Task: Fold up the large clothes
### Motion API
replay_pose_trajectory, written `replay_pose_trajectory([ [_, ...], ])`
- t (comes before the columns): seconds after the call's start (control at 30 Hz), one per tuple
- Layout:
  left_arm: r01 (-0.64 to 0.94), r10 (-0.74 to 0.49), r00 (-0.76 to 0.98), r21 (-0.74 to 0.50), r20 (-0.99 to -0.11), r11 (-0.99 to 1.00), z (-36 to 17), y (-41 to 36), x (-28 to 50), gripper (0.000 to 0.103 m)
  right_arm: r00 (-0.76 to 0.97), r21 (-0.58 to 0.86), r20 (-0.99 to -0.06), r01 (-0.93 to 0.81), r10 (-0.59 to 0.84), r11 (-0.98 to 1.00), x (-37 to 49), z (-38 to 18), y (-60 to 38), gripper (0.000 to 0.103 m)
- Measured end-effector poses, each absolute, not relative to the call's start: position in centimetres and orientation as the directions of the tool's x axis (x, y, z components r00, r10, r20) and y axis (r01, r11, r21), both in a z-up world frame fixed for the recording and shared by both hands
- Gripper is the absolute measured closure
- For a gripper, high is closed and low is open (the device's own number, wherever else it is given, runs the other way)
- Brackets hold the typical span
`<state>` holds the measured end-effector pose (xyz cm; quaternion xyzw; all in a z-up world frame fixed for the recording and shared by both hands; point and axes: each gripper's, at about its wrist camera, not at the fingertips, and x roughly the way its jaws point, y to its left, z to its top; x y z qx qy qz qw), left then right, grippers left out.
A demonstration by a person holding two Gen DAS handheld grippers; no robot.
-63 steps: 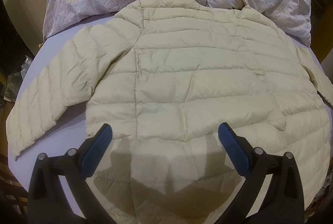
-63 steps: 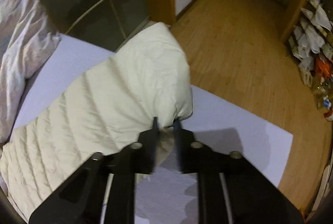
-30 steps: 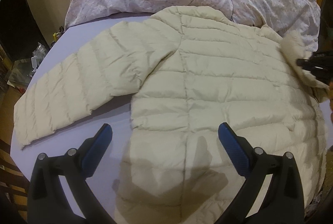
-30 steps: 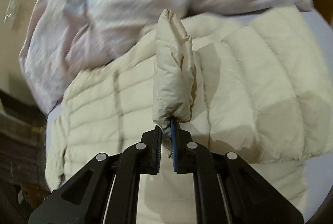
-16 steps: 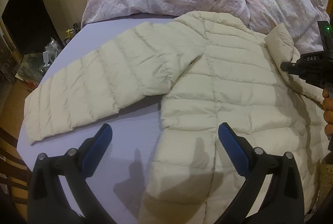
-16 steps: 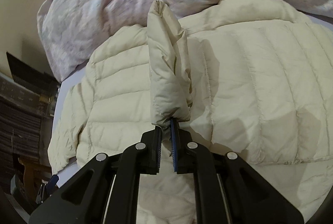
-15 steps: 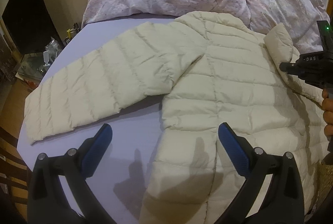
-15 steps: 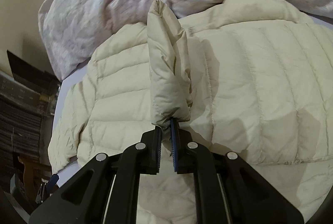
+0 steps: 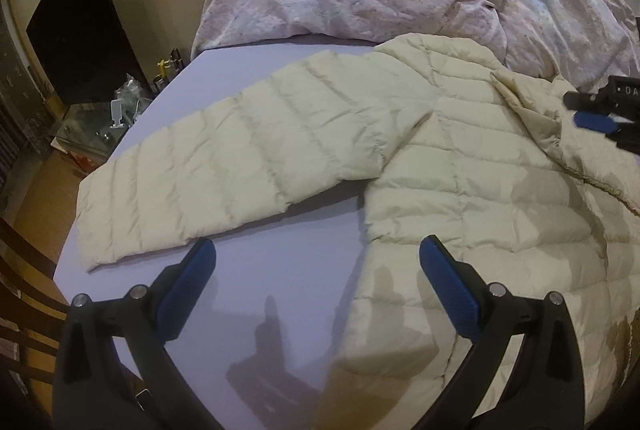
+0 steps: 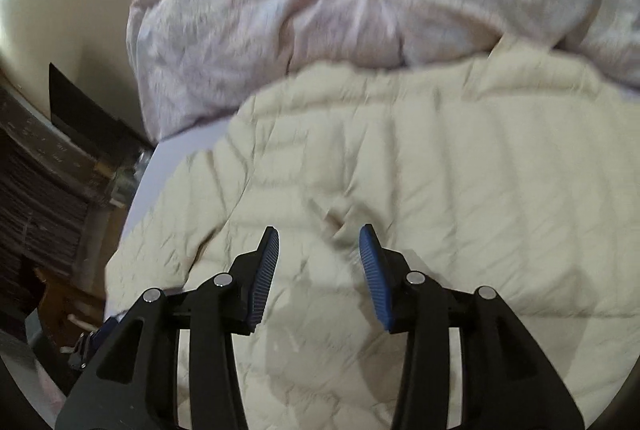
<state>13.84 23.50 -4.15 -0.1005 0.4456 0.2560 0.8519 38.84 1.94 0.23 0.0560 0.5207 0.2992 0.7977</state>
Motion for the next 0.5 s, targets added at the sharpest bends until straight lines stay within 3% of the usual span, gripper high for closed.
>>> replay_pose_trajectory([
  [0.1, -0.534, 0.303, 0.476, 0.003, -0.826, 0.846, -4.4, 24.4, 13.3, 0.002, 0.342, 0.325, -0.82, -0.382, 0.46, 0.865, 39.9, -0.1, 1.4, 0.059],
  [0.5, -0.544, 0.249, 0.459, -0.048, -0.853, 0.838, -5.4, 26.2, 11.9, 0.002, 0.264, 0.272, -0.885, -0.378, 0.385, 0.885, 40.4, -5.6, 4.1, 0.059],
])
